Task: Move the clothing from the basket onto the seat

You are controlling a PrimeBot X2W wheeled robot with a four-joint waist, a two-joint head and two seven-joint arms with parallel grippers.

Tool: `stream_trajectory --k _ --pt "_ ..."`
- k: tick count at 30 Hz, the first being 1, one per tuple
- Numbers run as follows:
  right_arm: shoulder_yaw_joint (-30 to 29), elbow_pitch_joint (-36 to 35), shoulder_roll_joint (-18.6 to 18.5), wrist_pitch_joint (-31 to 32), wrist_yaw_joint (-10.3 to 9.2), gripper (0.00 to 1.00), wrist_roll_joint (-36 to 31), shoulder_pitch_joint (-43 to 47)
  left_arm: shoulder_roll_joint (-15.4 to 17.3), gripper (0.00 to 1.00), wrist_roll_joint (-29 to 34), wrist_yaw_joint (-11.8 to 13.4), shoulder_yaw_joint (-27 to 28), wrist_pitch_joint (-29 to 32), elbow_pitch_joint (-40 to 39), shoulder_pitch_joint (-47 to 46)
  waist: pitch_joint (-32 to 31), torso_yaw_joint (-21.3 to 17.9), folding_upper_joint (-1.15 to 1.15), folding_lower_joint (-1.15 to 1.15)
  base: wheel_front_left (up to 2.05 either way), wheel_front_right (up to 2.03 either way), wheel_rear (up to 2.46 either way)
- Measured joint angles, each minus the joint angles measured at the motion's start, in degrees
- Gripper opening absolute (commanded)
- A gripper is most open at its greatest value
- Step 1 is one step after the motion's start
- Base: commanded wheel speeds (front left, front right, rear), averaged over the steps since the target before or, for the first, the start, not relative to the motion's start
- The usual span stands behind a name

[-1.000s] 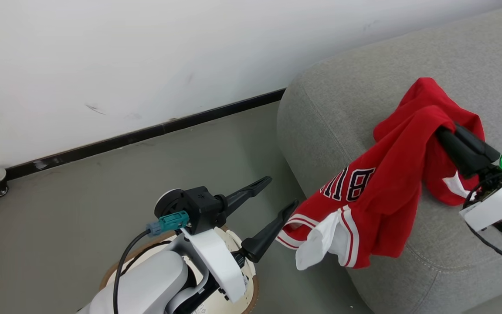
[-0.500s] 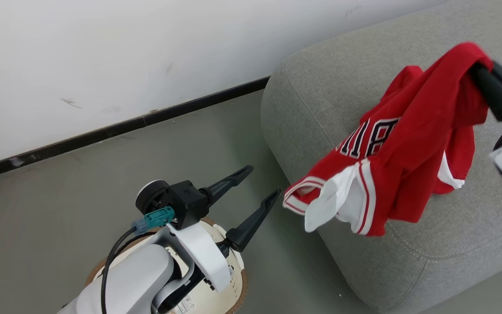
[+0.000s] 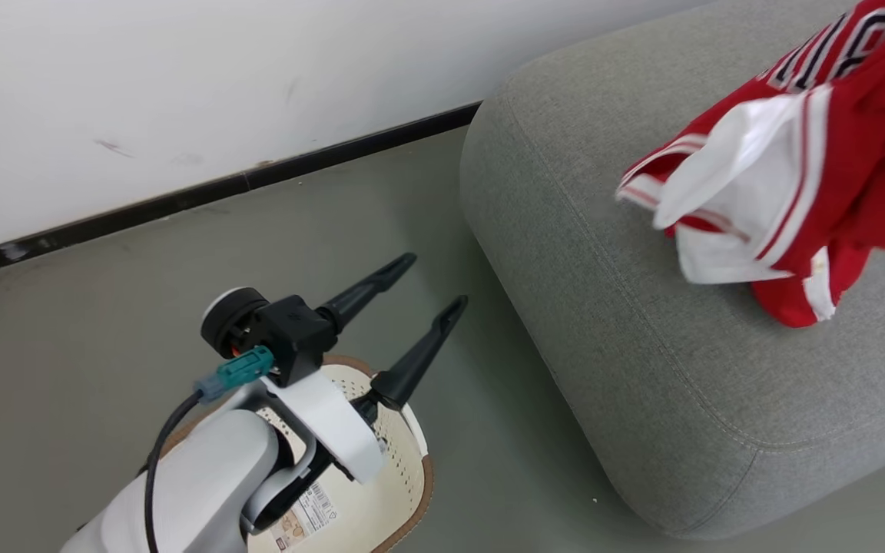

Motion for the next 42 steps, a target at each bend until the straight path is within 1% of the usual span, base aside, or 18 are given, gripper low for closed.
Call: stream_trajectory --k 4,11,14,19,24,29,33,37,42 --pt "-1.67 2.70 -1.49 1.04 0.00 0.00 -0.99 -3.65 0.63 1.00 1.12 0.71 1.41 0.00 -1.23 0.00 0.98 0.41 0.00 0.00 0.00 0.00 0.00" --pt "-3.97 7.06 -2.24 1.77 0.00 0.00 -2.20 -8.10 1.55 1.00 2.64 1.18 2.58 -0.01 -3.11 0.01 2.80 1.24 0.00 0.00 0.00 0.00 0.00" --pt "-4.91 8.94 -2.52 1.76 0.00 0.00 -3.07 -9.14 1.82 1.00 3.28 1.18 2.83 -0.01 -3.94 0.01 3.57 1.65 0.00 0.00 0.00 0.00 0.00" --pt "-5.89 12.32 -4.04 1.69 0.00 0.00 -4.01 -9.92 2.02 1.00 4.31 1.16 3.13 -0.01 -5.23 0.01 4.76 2.38 0.00 0.00 0.00 0.00 0.00" --pt "-6.59 15.71 -4.33 1.03 0.00 0.00 -3.94 -9.70 2.30 1.00 5.26 1.16 3.57 -0.25 -6.22 0.01 5.91 3.04 0.00 0.00 0.00 0.00 0.00" --pt "-6.51 18.97 -4.34 0.26 0.00 0.00 -3.81 -6.16 2.58 1.00 5.84 1.16 3.86 -0.27 -6.56 0.01 6.99 3.35 0.00 0.00 0.00 0.00 0.00" --pt "-6.26 21.57 -3.55 -1.02 0.00 0.00 -3.39 -2.18 2.75 1.00 6.75 1.15 4.02 -0.43 -6.98 0.00 7.79 3.31 0.00 0.00 0.00 0.00 0.00" --pt "-5.83 23.62 -2.12 -2.18 0.00 0.00 -2.74 1.22 2.72 1.00 7.15 1.15 4.17 -0.43 -7.06 0.00 8.53 3.01 0.00 0.00 0.00 0.00 0.00" --pt "-3.81 25.90 0.11 -3.53 0.01 0.00 -3.19 6.03 2.45 1.00 7.47 1.14 4.46 -0.43 -7.32 0.00 9.32 2.45 0.00 0.00 0.00 0.00 0.00"
